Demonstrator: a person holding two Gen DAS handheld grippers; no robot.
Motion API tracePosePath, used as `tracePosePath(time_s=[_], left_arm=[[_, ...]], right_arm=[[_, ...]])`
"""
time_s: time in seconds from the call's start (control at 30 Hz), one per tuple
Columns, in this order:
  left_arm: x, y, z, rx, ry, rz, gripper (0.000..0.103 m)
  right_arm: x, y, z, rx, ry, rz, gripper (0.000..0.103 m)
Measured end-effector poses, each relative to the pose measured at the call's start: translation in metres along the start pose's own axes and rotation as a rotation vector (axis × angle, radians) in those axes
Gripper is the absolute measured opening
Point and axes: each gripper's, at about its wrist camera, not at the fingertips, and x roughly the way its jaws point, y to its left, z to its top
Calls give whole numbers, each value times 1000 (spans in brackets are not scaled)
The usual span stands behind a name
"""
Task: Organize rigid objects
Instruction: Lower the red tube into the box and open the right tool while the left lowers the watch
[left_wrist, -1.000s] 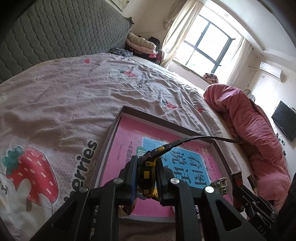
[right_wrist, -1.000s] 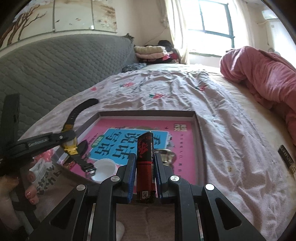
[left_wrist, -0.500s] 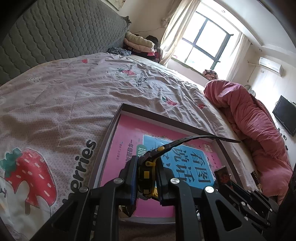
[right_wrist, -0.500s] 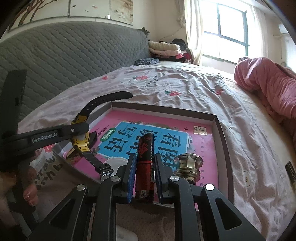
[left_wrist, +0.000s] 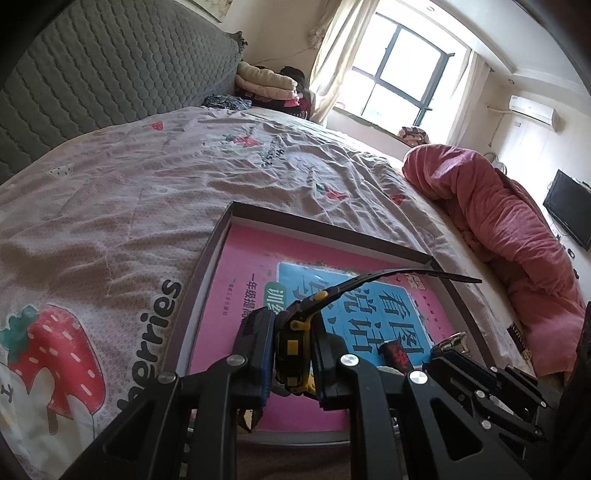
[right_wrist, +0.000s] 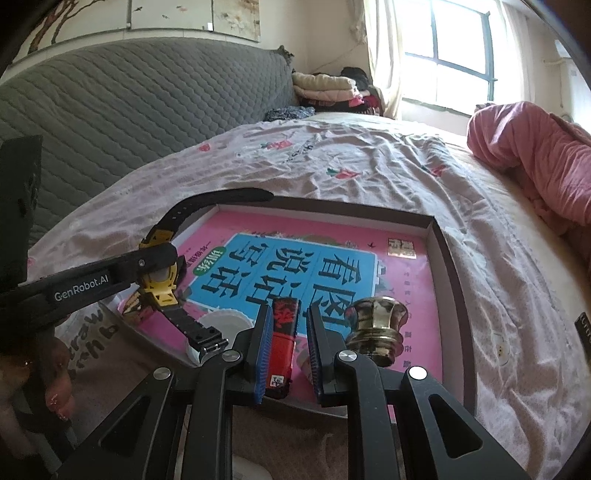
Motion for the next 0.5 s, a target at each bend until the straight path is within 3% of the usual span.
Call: tracePosePath(time_s=[0.2,0.5], left_arm=[[5,-7,-1,50,13,14,18],[10,-21,-4,158,39,48,19]], right_arm=[[3,2,-2,-19,7,-7,18],[5,-2,-2,-40,19,-98,19]])
